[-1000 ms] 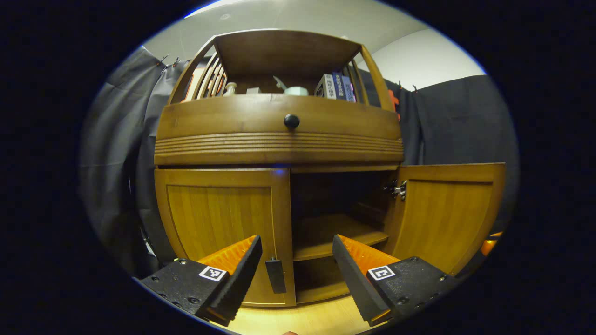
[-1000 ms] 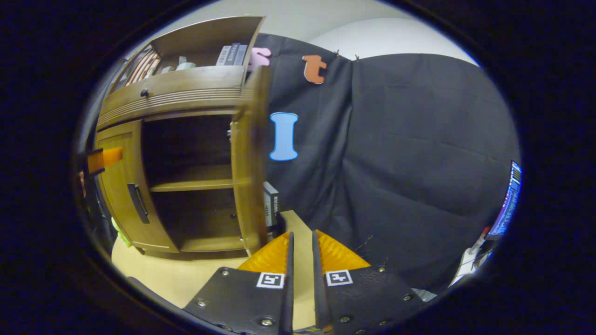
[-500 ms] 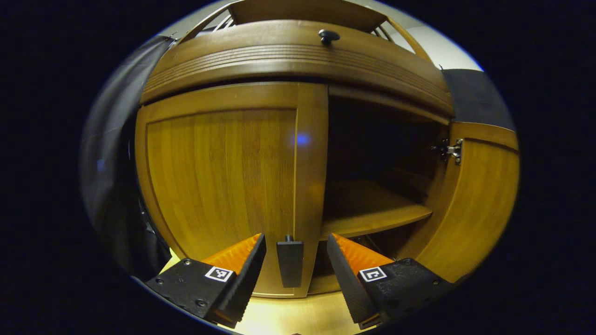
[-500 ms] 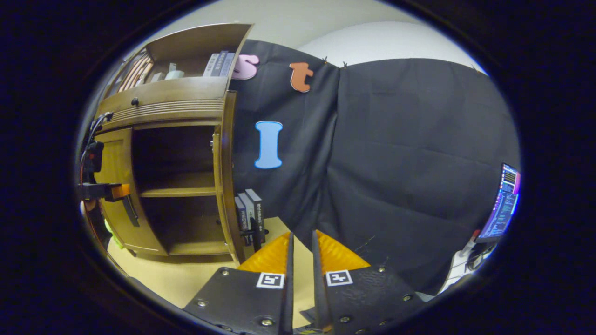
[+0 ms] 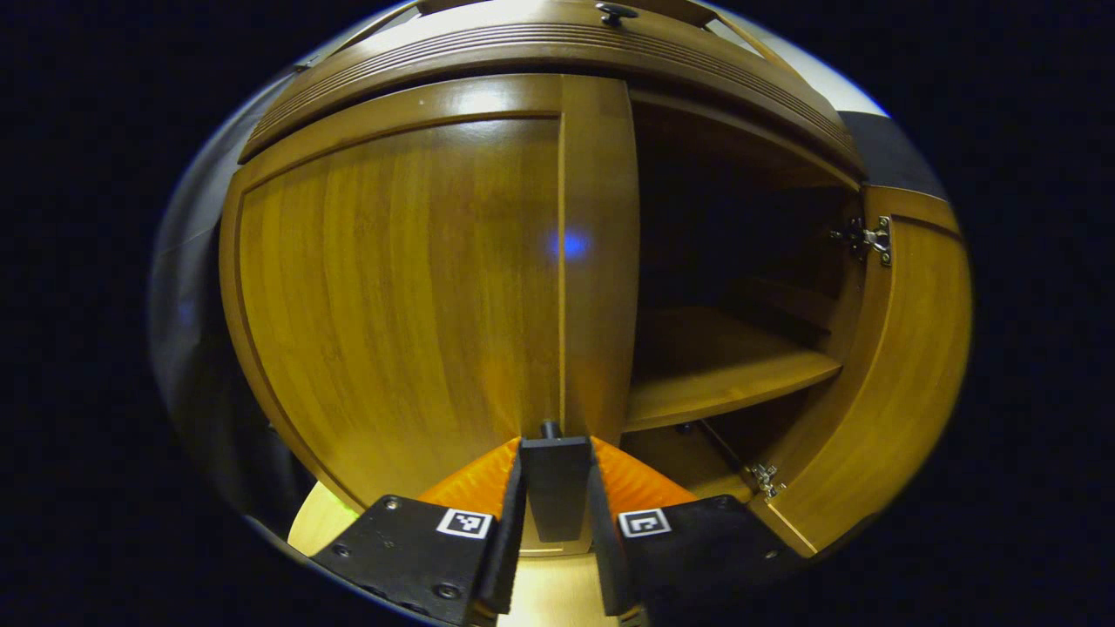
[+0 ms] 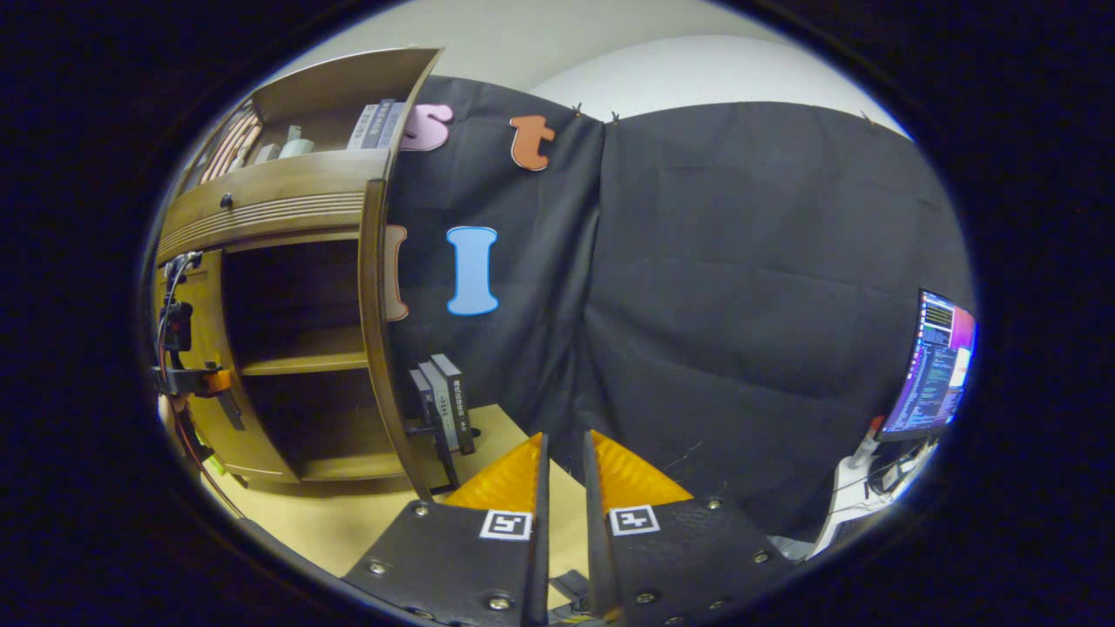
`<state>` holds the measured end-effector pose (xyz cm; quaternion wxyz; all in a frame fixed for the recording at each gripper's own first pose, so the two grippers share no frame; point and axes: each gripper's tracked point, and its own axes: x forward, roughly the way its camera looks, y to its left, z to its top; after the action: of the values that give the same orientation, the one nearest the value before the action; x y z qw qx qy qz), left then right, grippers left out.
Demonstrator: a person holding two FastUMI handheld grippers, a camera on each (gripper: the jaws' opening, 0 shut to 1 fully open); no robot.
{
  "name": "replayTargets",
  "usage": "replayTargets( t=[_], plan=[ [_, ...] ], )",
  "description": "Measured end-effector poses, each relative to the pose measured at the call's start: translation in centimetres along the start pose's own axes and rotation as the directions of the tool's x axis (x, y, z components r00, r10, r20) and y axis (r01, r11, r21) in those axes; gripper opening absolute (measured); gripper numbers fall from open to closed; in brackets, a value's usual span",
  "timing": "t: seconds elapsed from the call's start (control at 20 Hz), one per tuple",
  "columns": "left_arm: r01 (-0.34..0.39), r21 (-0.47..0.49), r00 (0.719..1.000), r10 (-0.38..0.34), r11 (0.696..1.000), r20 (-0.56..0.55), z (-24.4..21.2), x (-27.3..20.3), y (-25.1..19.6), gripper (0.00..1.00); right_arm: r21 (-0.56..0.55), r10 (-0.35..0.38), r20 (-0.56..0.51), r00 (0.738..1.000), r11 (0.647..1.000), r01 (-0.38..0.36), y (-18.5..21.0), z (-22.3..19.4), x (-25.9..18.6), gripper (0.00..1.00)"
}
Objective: Open the right door of the double-door shoe cabinet with the right hand, and open the left door with the left hand.
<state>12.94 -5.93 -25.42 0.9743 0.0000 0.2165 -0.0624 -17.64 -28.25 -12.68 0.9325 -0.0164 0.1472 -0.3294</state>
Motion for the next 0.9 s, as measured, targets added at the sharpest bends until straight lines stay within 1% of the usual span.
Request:
replayTargets(
  t=[0.05,0.2,0.3,0.35,0.4,0.55,0.65,0.8,0.85,0.9],
  plan=[
    [-0.007,0.001,1.0,0.007,1.0,0.0,0.02,0.23,0.11,0.38,-0.002,0.002,-0.001,1.0,1.0,-0.002,0.0,0.02,-0.1,0.18],
    [-0.021,-0.013,1.0,0.021,1.0,0.001,-0.01,0.32,0.19,0.35,-0.004,0.009,0.001,1.0,1.0,-0.009,0.06,-0.02,-0.28,0.18],
    [-0.025,-0.017,1.0,0.025,1.0,-0.003,-0.01,-0.01,0.0,0.37,-0.003,0.016,0.002,1.0,1.0,-0.016,0.03,0.01,-0.59,0.18],
    [-0.027,-0.022,1.0,0.026,0.999,-0.004,0.06,-0.19,0.03,0.33,-0.005,0.019,0.001,1.0,1.0,-0.019,-0.04,-0.05,-0.75,0.18],
    [-0.028,-0.029,1.0,0.028,0.999,-0.004,0.12,-0.42,0.06,0.34,-0.008,0.021,-0.001,1.0,1.0,-0.021,-0.09,-0.15,-0.78,0.18],
    [-0.033,-0.028,0.999,0.033,0.999,0.003,0.19,-0.45,0.15,0.34,-0.008,0.031,-0.011,0.999,0.999,-0.031,-0.34,-0.47,-0.91,0.18],
    [-0.033,-0.03,0.999,0.033,0.999,0.008,0.16,-0.37,0.15,0.32,-0.006,0.039,-0.014,0.999,0.999,-0.04,-0.47,-0.57,-0.85,0.18],
    [-0.036,-0.045,0.999,0.036,0.998,0.009,0.24,-0.51,0.19,0.36,-0.006,0.065,-0.017,0.998,0.998,-0.065,-0.23,-0.49,-0.66,0.18],
    [-0.04,-0.049,0.999,0.04,0.998,0.01,0.29,-0.46,0.24,0.34,-0.007,0.076,-0.017,0.997,0.997,-0.076,0.04,-0.42,-0.62,0.18],
    [-0.044,-0.054,0.999,0.044,0.998,0.009,0.22,-0.34,0.32,0.34,-0.008,0.088,-0.017,0.996,0.996,-0.088,0.26,-0.37,-0.38,0.18]
  ],
)
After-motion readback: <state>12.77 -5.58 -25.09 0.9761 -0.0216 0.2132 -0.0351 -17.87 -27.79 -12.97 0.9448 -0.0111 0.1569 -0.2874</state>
